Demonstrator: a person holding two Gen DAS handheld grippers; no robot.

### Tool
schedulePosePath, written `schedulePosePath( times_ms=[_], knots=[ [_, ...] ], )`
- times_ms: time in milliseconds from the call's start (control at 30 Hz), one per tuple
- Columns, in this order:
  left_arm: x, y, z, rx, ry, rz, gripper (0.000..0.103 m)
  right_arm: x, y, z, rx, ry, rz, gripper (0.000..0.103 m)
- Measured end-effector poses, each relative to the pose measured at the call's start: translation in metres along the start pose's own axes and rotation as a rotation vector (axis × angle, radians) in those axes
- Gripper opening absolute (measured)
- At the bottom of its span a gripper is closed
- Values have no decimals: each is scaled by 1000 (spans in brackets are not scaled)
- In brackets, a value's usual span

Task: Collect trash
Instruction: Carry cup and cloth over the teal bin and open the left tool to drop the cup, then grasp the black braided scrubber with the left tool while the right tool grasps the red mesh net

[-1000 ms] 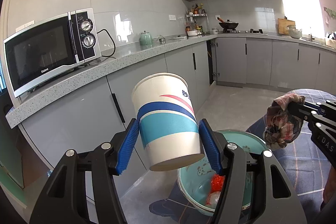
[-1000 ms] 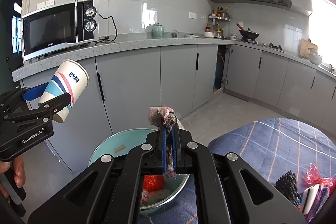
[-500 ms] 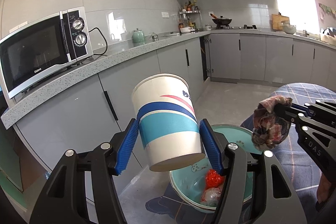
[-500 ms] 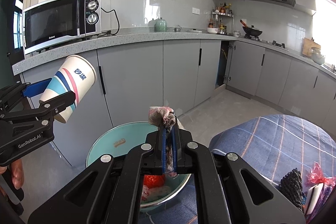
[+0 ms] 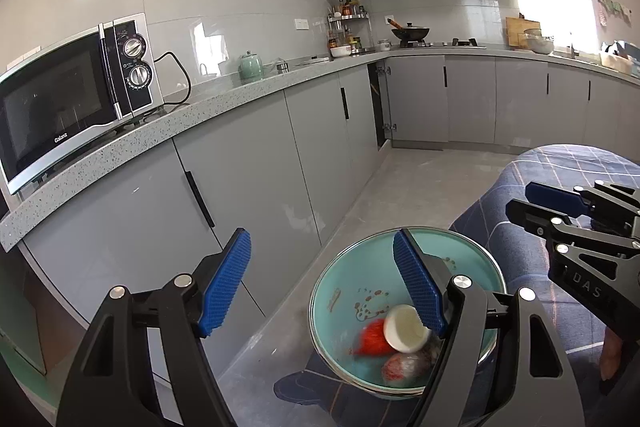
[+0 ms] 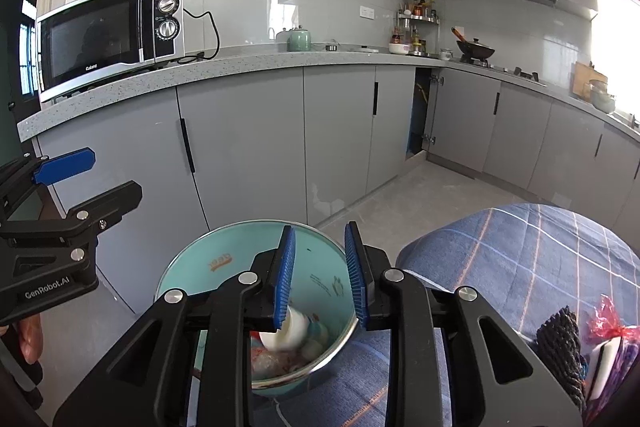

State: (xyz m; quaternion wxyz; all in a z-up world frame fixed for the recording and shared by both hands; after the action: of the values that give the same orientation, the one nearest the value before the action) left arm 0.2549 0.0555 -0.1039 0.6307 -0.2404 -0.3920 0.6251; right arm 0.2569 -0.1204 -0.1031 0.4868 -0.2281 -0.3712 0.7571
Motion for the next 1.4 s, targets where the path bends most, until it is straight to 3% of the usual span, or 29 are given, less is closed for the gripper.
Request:
schedulePosePath(
  times_ms=[367, 767, 1100, 1400],
  knots=[
    [-14, 3, 2, 5, 18, -7, 80, -31, 14, 34, 1, 72, -57, 36],
    [-119, 8, 25, -18, 133, -169, 82, -109, 62, 113, -16, 214, -152, 45],
    [-209, 9, 42, -26, 250, -248, 83, -212, 129, 174, 4, 397, -305, 46],
    [-288, 0, 39, -18, 334, -336, 84, -294, 173, 184, 69, 528, -453, 47]
  ],
)
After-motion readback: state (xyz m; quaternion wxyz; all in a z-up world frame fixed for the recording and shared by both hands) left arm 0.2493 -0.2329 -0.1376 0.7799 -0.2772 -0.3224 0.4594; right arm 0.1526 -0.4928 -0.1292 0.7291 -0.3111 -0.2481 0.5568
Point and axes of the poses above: each gripper's, at about its wrist camera, not at the fingertips, and z roughly against the way its jaws point, x to its left, y to its underside, the point moved 5 cm from there along -z, roughly the way its jaws point, and after that the axes turned 10 degrees about x, right-handed, at the moved point
